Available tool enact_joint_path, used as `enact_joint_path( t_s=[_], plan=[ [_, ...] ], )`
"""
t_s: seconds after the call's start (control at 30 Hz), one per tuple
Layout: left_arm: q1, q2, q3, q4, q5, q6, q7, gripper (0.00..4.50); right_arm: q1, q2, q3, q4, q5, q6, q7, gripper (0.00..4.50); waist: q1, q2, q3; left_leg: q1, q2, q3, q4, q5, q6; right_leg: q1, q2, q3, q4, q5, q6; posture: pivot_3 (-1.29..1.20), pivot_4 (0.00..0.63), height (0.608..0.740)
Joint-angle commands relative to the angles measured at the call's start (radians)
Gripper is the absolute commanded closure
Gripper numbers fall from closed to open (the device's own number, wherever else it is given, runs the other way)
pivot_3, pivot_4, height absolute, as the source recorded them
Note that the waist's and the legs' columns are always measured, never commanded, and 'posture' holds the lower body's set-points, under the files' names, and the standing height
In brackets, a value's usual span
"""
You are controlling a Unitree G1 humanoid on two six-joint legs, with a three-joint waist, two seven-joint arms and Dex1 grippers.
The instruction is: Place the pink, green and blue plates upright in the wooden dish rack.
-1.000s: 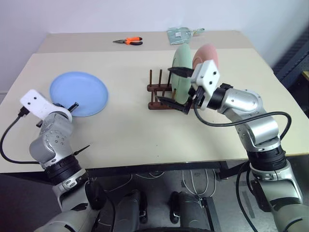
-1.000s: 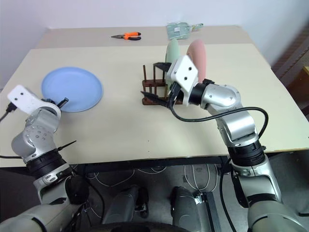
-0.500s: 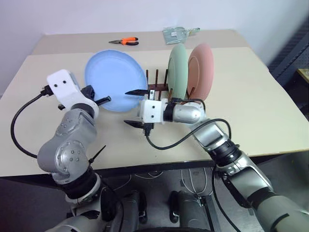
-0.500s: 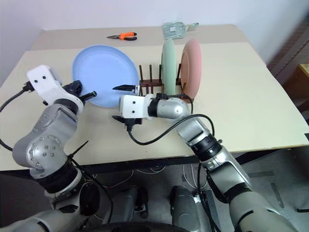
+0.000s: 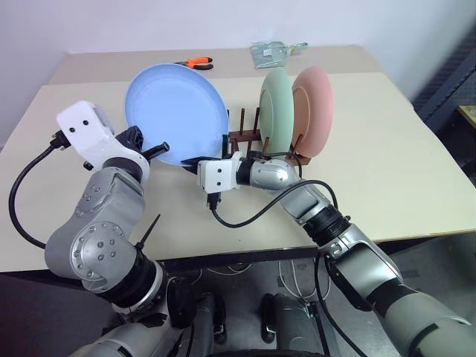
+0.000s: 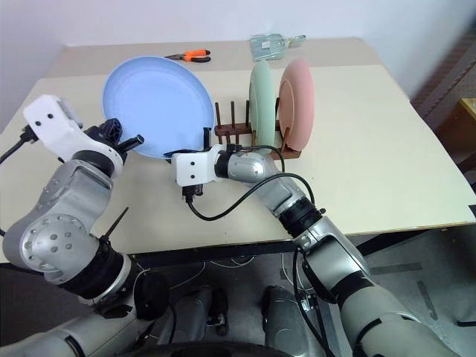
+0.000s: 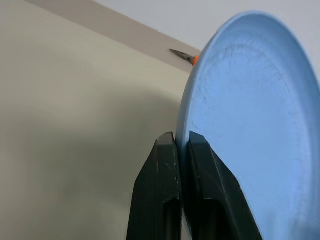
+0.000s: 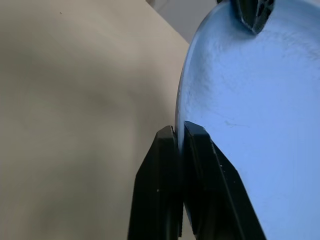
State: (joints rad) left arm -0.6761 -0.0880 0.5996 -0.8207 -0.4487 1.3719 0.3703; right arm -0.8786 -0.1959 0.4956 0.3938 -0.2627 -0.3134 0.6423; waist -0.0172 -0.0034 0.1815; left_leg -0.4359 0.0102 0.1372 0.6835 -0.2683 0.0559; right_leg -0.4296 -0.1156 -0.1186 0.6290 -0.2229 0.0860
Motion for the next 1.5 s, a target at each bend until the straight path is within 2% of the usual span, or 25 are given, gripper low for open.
enact_joint_path(
  t_s=[0.03, 0.13, 0.27, 0.33, 0.43, 0.5, 0.57, 0.67, 0.97, 1.23, 1.33, 1.47, 1.5],
  plan=[
    [-0.073, 0.021, 0.112, 0.017, -0.012, -0.109, 0.0, 2.49, -0.035, 0.005, -0.047, -0.017, 0.0, -0.035, -0.035, 4.5, 0.001, 0.0, 0.0, 0.0, 0.0, 0.0, 0.0, 0.0, 0.0, 0.0, 0.0, 0.0, 0.0, 0.0, 0.0, 0.0, 0.15, 0.74],
    [-0.114, 0.092, 0.166, 0.07, 0.01, -0.214, 0.01, 1.04, -0.033, 0.001, -0.058, -0.014, 0.012, -0.053, -0.036, 4.5, -0.001, 0.0, 0.0, 0.0, 0.0, 0.0, 0.0, 0.0, 0.0, 0.0, 0.0, 0.0, 0.0, 0.0, 0.0, 0.0, 0.15, 0.74],
    [-0.075, 0.251, 0.198, 0.169, 0.048, -0.327, -0.026, 1.04, -0.024, 0.009, -0.129, -0.069, 0.142, -0.018, 0.014, 4.5, -0.004, 0.0, 0.0, 0.0, 0.0, 0.0, -0.001, 0.0, -0.001, 0.0, 0.001, 0.0, 0.001, 0.0, 0.0, 0.0, 0.15, 0.74],
    [0.035, 0.347, 0.131, 0.21, 0.083, -0.352, -0.099, 1.04, -0.013, 0.029, -0.205, -0.164, 0.321, 0.118, 0.08, 4.5, -0.004, 0.0, 0.0, 0.0, 0.0, 0.0, -0.001, 0.0, -0.001, 0.0, 0.001, 0.0, 0.001, 0.0, 0.0, 0.0, 0.15, 0.74],
    [0.251, 0.458, -0.014, 0.256, 0.134, -0.424, -0.233, 1.04, -0.016, 0.046, -0.357, -0.354, 0.679, 0.473, 0.112, 4.5, -0.001, 0.001, 0.0, 0.0, 0.0, 0.0, -0.002, 0.0, -0.001, 0.0, 0.001, 0.0, 0.001, 0.0, 0.0, 0.0, 0.15, 0.74],
    [0.362, 0.486, -0.09, 0.27, 0.139, -0.482, -0.315, 1.04, -0.019, 0.042, -0.45, -0.441, 0.886, 0.684, 0.079, 4.5, 0.007, 0.0, 0.0, 0.0, 0.0, 0.0, -0.002, 0.0, -0.001, 0.0, 0.001, 0.0, 0.001, 0.0, 0.0, 0.0, 0.15, 0.74],
    [0.47, 0.514, -0.193, 0.268, 0.152, -0.548, -0.409, 1.04, -0.021, 0.05, -0.556, -0.482, 1.087, 0.854, -0.016, 4.5, 0.006, -0.001, -0.001, 0.0, 0.0, -0.001, -0.002, -0.002, -0.004, 0.0, 0.0, 0.0, 0.0, 0.0, -0.001, 0.0, 0.15, 0.74],
    [0.595, 0.554, -0.342, 0.258, 0.18, -0.674, -0.542, 1.04, 0.0, 0.06, -0.652, -0.484, 1.232, 1.004, -0.169, 4.5, 0.002, -0.001, -0.001, 0.0, 0.0, 0.0, -0.003, -0.002, -0.005, -0.003, -0.004, 0.001, 0.0, 0.0, -0.002, 0.0, 0.15, 0.74],
    [0.684, 0.543, -0.483, 0.245, 0.138, -0.749, -0.701, 1.04, 0.042, 0.098, -0.714, -0.482, 1.369, 1.14, -0.347, 4.5, -0.003, 0.0, -0.001, -0.001, 0.002, 0.007, -0.016, 0.005, -0.009, -0.014, -0.001, 0.005, 0.002, 0.0, -0.009, 0.0, 0.15, 0.74],
    [0.679, 0.527, -0.5, 0.233, 0.131, -0.746, -0.711, 1.04, -0.027, 0.089, -0.726, -0.374, 1.342, 1.157, -0.428, 4.5, -0.001, 0.0, -0.001, -0.001, 0.003, 0.007, -0.015, 0.005, -0.008, -0.013, 0.002, 0.005, 0.002, 0.0, -0.009, 0.0, 0.15, 0.74],
    [0.676, 0.519, -0.509, 0.226, 0.135, -0.741, -0.705, 1.0, -0.054, 0.064, -0.697, -0.34, 1.274, 1.136, -0.408, 3.59, 0.0, 0.0, -0.001, -0.001, 0.003, 0.007, -0.015, 0.005, -0.008, -0.013, 0.002, 0.005, 0.002, 0.0, -0.009, 0.0, 0.15, 0.74],
    [0.679, 0.507, -0.519, 0.214, 0.134, -0.735, -0.696, 1.0, -0.042, -0.027, -0.549, -0.424, 1.072, 1.024, -0.262, 1.72, 0.0, 0.0, -0.001, -0.001, 0.003, 0.007, -0.015, 0.005, -0.008, -0.013, 0.002, 0.005, 0.001, 0.0, -0.009, 0.0, 0.15, 0.74],
    [0.681, 0.505, -0.523, 0.212, 0.137, -0.736, -0.694, 1.0, -0.036, -0.058, -0.51, -0.441, 1.011, 0.984, -0.232, 1.72, 0.0, 0.0, -0.001, -0.001, 0.003, 0.007, -0.015, 0.005, -0.008, -0.013, 0.002, 0.005, 0.001, 0.0, -0.009, 0.0, 0.15, 0.74]
  ],
)
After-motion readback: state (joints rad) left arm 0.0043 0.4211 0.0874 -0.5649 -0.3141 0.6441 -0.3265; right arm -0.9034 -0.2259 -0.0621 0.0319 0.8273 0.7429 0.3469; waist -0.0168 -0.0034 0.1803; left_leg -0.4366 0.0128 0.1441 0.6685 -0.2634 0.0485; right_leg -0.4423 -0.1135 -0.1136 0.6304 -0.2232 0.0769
